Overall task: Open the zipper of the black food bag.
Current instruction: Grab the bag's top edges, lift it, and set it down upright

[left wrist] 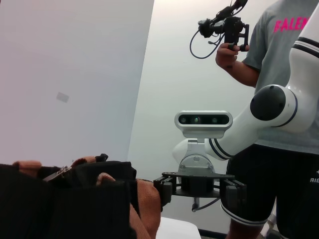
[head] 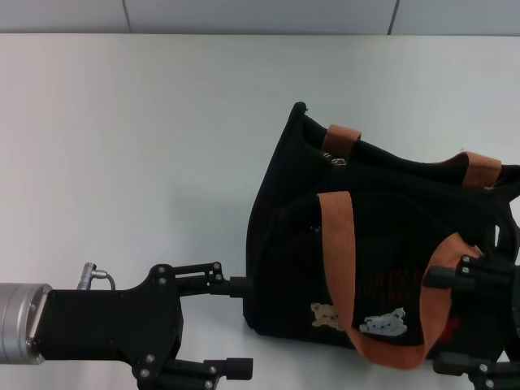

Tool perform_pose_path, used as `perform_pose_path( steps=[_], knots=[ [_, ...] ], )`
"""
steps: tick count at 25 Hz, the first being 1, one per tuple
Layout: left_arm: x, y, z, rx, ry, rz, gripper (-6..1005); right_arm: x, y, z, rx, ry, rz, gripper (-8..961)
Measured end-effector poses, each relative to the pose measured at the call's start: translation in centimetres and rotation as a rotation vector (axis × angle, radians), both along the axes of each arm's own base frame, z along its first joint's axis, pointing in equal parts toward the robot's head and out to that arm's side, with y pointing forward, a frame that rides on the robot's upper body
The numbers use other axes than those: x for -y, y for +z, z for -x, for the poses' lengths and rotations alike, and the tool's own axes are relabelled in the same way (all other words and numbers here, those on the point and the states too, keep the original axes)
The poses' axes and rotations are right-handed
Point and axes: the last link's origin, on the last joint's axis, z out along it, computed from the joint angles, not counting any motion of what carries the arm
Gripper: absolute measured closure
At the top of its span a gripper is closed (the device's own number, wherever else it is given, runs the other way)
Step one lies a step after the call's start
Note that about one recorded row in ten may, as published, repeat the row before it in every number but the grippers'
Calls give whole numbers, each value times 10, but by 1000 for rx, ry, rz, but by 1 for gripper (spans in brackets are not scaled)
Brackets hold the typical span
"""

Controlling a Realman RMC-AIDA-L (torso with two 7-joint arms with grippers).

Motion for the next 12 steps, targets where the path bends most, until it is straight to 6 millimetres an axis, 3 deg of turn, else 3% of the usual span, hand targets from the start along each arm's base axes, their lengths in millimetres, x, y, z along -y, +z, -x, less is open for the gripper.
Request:
perform_pose_path(
  steps=[12],
  knots=[
    [0,4,4,9,20,-35,210,-2,0,2,-3,0,2,127]
  ],
)
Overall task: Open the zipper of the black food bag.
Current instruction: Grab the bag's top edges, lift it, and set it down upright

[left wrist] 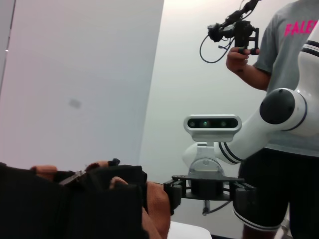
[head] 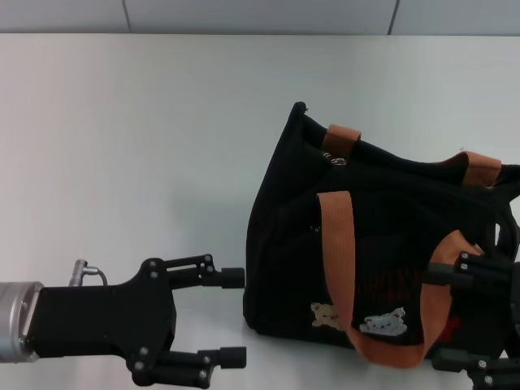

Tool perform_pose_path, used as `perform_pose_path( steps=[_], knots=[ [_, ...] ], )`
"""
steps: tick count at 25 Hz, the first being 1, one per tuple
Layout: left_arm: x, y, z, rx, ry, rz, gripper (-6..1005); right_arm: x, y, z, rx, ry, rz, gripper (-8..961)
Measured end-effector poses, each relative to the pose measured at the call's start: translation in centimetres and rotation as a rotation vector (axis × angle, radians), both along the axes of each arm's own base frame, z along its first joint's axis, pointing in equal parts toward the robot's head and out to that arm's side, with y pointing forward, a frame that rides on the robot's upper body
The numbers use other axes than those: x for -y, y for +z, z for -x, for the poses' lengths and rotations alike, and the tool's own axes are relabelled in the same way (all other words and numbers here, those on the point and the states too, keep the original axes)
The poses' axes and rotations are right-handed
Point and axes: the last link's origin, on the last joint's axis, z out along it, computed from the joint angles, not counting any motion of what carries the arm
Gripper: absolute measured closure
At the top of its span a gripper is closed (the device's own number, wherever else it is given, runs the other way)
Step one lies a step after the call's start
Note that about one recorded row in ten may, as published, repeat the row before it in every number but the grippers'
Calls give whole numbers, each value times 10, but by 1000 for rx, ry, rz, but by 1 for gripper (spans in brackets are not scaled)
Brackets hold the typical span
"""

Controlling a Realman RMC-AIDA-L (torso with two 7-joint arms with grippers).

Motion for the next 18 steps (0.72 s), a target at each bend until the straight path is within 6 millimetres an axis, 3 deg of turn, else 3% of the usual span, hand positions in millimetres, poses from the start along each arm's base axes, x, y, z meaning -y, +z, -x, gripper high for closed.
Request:
perform_pose_path(
  steps=[18],
  knots=[
    [3,3,5,15,39,-33,225,4,-1,-2,0,-13,-2,126]
  ],
)
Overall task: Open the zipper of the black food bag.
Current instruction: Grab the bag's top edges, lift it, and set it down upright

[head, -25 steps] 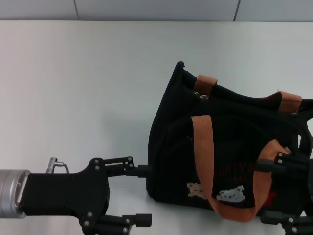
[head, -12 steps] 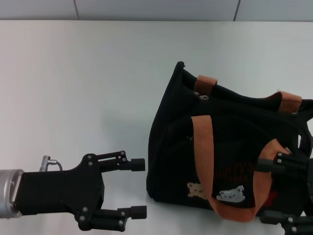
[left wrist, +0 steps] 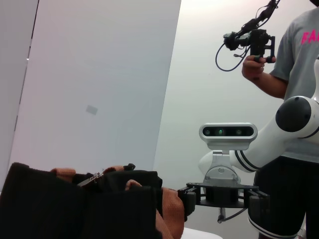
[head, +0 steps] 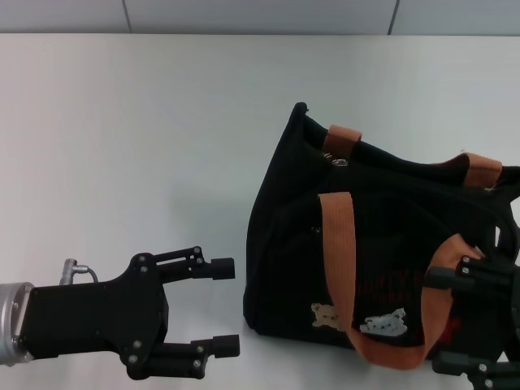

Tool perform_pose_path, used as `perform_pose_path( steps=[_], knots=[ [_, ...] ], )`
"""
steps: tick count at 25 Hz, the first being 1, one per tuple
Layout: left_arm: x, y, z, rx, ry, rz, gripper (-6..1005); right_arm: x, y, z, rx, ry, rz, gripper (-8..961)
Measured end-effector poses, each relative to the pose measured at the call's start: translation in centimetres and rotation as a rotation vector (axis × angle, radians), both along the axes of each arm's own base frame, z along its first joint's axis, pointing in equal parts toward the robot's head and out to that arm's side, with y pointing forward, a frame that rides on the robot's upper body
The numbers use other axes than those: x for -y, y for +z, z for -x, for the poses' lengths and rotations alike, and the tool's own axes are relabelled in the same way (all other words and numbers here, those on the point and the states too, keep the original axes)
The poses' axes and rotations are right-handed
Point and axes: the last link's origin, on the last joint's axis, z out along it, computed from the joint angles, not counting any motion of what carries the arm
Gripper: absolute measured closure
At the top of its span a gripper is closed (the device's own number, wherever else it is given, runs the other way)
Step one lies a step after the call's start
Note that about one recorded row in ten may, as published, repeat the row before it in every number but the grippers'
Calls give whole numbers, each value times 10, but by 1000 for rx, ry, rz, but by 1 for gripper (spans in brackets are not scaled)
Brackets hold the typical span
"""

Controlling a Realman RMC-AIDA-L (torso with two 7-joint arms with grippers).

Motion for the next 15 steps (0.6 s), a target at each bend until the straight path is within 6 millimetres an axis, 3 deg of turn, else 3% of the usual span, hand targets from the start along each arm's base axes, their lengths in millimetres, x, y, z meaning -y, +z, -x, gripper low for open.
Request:
perform_pose_path(
  steps=[15],
  knots=[
    [-3,0,-1,-2,0,-9,237,0,0,0,-5,4,-5,126]
  ],
)
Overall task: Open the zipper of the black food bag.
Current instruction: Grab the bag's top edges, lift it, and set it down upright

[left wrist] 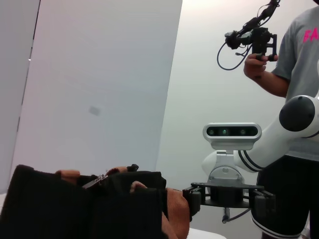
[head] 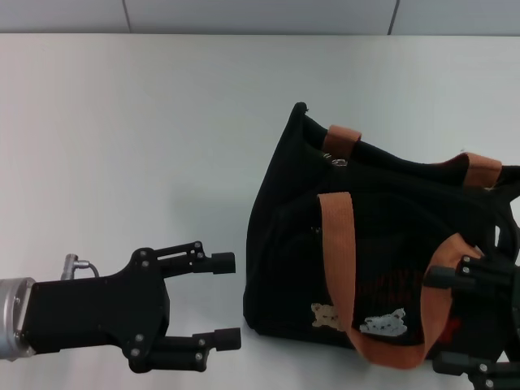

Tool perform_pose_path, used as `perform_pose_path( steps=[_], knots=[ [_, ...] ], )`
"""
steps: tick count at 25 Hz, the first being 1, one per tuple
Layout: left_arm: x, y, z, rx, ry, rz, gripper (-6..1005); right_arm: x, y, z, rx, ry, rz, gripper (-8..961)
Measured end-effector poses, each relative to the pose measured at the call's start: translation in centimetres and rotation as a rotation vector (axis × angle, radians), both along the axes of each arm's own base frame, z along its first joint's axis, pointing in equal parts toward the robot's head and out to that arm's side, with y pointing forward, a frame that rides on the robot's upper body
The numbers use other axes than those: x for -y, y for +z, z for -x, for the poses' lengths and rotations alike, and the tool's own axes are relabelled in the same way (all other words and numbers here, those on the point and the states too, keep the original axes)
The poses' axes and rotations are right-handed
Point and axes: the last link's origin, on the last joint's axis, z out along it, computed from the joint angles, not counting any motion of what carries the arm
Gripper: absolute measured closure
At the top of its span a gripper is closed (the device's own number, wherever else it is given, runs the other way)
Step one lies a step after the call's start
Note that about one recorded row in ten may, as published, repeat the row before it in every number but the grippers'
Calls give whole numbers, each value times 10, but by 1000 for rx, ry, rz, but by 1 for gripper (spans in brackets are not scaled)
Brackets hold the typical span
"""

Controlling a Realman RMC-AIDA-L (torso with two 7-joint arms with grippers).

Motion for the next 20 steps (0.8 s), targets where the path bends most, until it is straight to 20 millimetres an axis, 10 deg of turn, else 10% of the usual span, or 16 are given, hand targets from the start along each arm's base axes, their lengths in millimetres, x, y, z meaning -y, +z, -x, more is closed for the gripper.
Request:
perform_pose_path(
  steps=[20],
  knots=[
    [-11,-9,9,41,138,-157,253,0,5,-2,-22,-28,-47,126]
  ],
)
